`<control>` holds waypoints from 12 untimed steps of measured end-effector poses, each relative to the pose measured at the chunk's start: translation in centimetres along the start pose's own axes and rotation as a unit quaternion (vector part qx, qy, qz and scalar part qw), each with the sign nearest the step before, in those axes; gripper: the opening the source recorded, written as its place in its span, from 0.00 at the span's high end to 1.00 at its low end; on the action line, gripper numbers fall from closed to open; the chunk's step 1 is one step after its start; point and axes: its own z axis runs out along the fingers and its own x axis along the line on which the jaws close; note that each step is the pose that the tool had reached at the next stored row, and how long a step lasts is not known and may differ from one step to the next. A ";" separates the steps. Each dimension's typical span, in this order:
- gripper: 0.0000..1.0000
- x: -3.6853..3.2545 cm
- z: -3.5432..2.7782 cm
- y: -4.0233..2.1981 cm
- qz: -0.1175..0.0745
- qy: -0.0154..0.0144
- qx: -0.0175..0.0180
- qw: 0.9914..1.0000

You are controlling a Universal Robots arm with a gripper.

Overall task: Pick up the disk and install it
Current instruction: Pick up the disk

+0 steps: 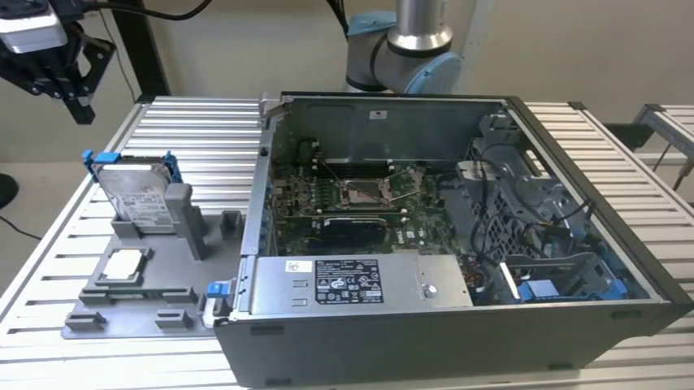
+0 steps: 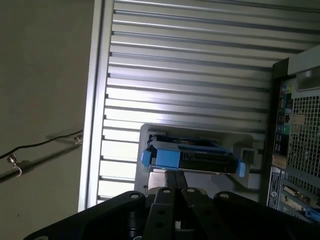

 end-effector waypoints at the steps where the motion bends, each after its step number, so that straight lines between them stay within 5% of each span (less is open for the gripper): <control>1: 1.00 0.00 -0.01 0.00 -0.004 0.000 0.000 1.000; 12: 1.00 0.02 -0.03 0.01 -0.050 0.003 0.000 0.999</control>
